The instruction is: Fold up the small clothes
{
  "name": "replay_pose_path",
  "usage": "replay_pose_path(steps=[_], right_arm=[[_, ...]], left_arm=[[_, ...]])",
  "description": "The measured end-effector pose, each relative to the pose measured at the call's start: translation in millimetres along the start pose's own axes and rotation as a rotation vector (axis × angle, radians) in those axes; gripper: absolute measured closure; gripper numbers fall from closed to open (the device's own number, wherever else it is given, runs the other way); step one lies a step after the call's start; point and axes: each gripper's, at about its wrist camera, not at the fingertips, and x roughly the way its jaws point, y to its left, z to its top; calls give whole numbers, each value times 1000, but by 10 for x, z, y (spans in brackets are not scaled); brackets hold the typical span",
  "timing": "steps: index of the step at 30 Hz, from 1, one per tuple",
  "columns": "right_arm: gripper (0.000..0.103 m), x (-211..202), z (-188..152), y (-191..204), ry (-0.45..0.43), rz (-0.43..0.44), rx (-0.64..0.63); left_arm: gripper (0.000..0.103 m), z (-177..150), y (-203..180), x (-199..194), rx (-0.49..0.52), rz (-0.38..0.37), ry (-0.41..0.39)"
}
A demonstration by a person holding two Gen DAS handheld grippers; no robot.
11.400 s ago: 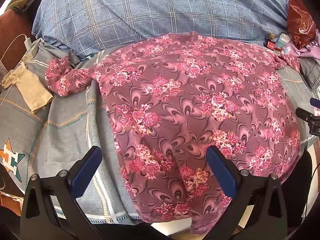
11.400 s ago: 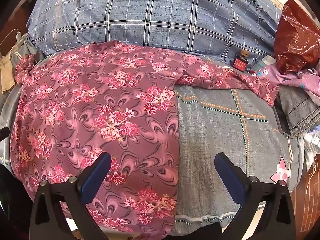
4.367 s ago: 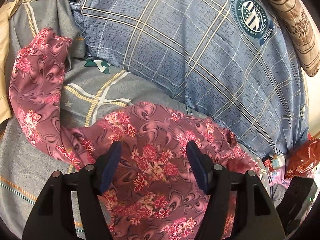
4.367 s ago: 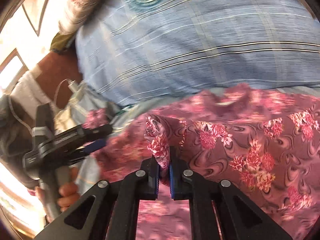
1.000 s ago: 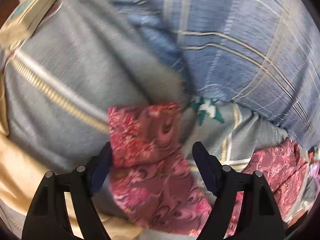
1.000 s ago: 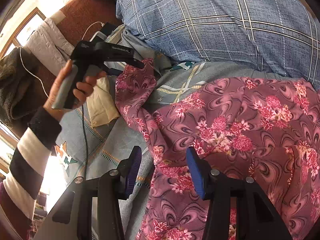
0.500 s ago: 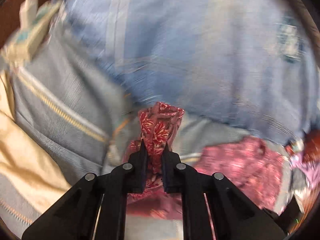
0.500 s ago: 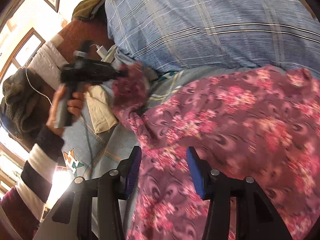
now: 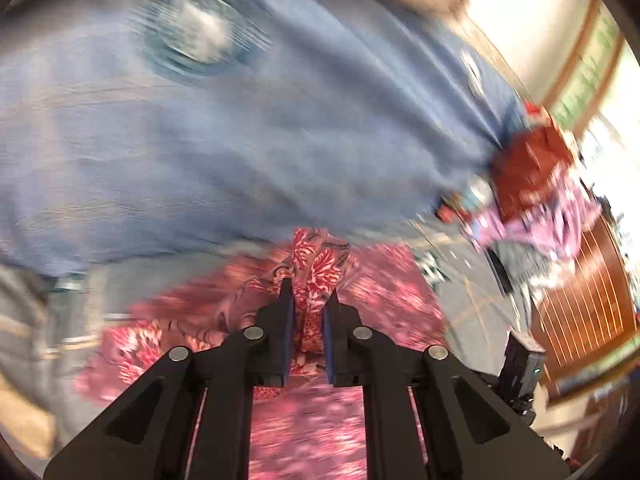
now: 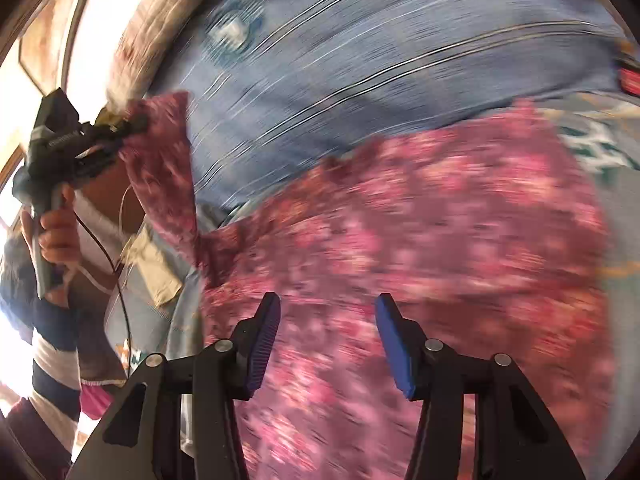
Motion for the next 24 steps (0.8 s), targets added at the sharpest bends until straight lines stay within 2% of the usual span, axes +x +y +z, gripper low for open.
replay_pose_path(steps=[1,4,6,10,12,14,16,17,18,20,22,24], right_arm=[[50,-99,-19,-90,-13,-11,13],[50,-363,-82,-371,-51,-41,54],[50,-495,-124,-531,-70,-61,76],[50,-636,-169,-735,-92,-79,101],[49,-649,-172,-774,-100,-75,113],[49,-663,-161,-799,-104,-67,116],[45,-619,-101,-789,-105,-52,110],[40,-595,-76,-775,-104,-48,108],[39,-534,-18,-750,-102,-36,106],[39,-450,33,-695,-103,-16,101],[39,-272,170,-619,-100,-7,81],[39,-109,280,-540,-98,-8,50]], left_arm=[[94,-9,-157,330,3,-34,56],[94,-98,-516,1080,2,-69,187],[94,-199,-676,1383,-9,-49,226],[93,-405,-827,1879,-44,50,284],[87,-486,-839,1861,-54,67,299],[79,-484,-840,1688,-54,22,308],[68,-452,-752,1363,-62,-30,267],[55,-439,-678,1158,-68,-42,231],[37,-437,-592,934,-74,-47,185],[25,-472,-394,523,-98,-21,92],[24,-604,-125,168,-129,13,26],[24,-781,153,-24,-182,47,-9]])
